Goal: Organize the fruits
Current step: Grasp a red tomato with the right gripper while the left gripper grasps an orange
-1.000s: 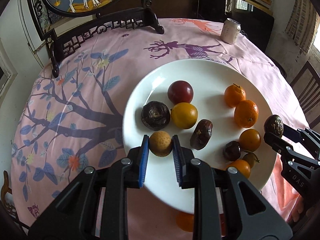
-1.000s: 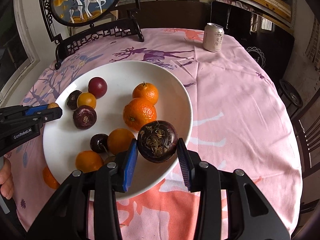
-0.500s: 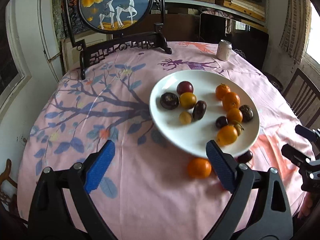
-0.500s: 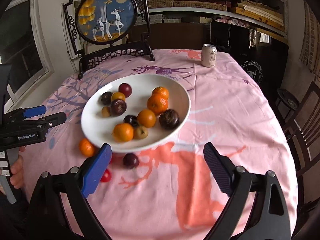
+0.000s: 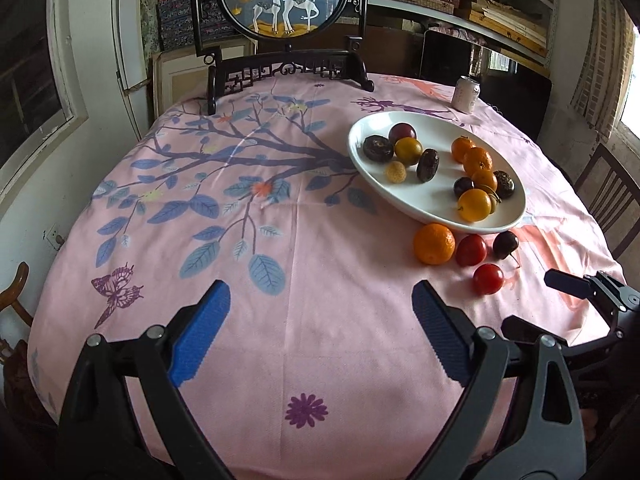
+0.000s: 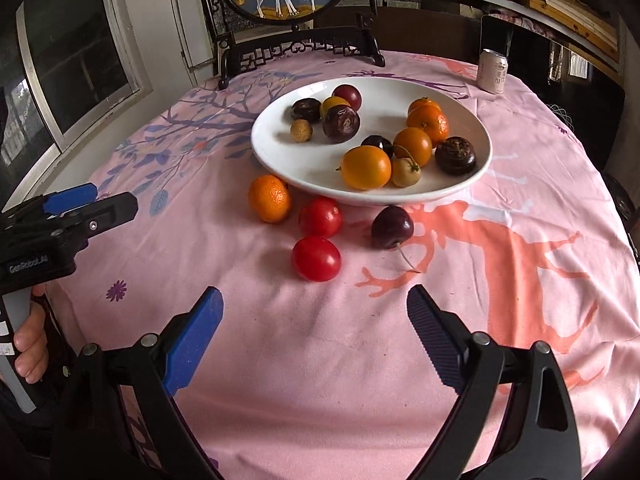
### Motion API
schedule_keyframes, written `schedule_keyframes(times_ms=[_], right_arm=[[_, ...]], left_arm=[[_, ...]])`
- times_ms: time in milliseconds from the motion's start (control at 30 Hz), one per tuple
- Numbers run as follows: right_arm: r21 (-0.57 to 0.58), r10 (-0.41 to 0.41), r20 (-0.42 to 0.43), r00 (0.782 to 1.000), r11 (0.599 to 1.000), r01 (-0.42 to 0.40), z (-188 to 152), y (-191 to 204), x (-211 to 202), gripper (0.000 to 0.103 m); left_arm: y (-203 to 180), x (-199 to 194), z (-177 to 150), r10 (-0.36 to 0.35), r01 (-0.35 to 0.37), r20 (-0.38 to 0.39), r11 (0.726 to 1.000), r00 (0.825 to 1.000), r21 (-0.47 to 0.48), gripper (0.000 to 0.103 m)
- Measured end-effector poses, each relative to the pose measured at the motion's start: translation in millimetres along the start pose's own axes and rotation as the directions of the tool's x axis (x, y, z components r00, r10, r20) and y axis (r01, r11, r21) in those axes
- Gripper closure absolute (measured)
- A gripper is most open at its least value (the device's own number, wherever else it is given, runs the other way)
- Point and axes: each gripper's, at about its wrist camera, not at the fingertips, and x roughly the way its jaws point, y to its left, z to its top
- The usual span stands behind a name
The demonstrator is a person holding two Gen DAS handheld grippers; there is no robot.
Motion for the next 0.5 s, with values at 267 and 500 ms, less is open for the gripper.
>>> schedule_keyframes(times_ms=[267,500], right_arm=[[-0.008,-0.018,-0.035,0.999,1.0,0.018,16,3,33,0.043],[-0.036,-0.033,-0.05,0.998,0.999,0.031,14,4,34,0.071]], left_arm=[[5,0,-4,-0.015,0.015,-0.012,1.0,1.0,-0.018,0.009],[-6,9,0,-0.032,0.032,-0.032,0.999,0.999,-0.005,0.009]])
